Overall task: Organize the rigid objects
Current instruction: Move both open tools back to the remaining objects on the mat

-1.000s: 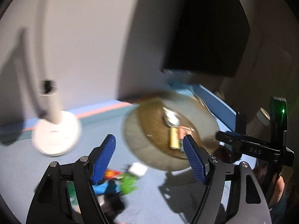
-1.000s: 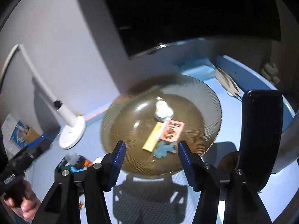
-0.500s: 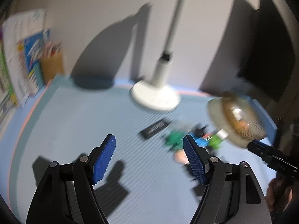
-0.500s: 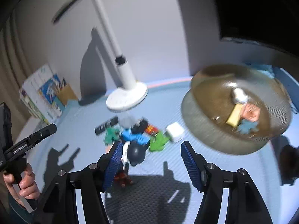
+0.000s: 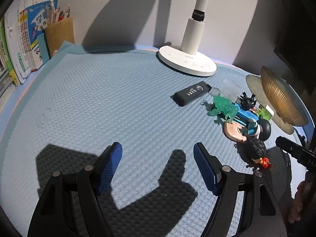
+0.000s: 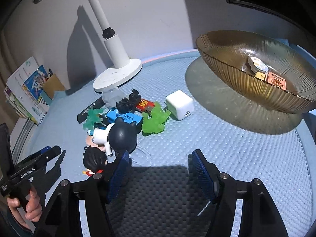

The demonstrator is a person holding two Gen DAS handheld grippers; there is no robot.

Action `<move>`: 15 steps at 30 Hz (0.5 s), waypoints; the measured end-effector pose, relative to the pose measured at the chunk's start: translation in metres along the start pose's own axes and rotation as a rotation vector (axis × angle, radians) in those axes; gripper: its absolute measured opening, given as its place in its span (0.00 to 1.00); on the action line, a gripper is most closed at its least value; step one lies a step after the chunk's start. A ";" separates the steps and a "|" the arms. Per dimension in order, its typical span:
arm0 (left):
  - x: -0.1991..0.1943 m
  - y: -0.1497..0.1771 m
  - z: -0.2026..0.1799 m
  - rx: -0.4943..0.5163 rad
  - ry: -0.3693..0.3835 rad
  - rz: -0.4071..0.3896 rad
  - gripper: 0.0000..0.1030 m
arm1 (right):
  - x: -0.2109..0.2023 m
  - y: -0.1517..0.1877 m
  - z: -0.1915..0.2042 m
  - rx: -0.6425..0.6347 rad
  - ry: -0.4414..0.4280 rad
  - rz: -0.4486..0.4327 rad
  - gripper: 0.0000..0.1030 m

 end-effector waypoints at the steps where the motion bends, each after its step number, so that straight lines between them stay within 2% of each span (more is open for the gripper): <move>1: 0.000 0.000 0.001 -0.004 0.003 -0.002 0.71 | 0.000 0.000 -0.001 -0.001 0.009 0.000 0.63; 5: -0.001 -0.001 0.001 0.005 -0.010 0.000 0.71 | -0.002 0.001 -0.006 0.006 0.030 0.026 0.63; 8: -0.001 -0.007 -0.007 0.040 0.024 0.019 0.71 | -0.007 -0.004 -0.004 -0.027 0.040 0.059 0.63; 12: 0.006 -0.037 -0.021 0.142 0.057 0.008 0.71 | -0.013 -0.035 -0.003 -0.145 0.098 0.018 0.63; 15: 0.026 -0.053 -0.027 0.189 0.079 0.027 0.71 | 0.003 -0.047 -0.013 -0.147 0.111 0.025 0.60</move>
Point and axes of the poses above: each gripper's, at about its wrist camera, not at the fingertips, and x roughly the way its jaws point, z to its left, y to its underside, the point moved 9 cm from there along x, roughly the way its jaws point, and after that the axes turned 13 degrees about -z, right-handed, at the moved point
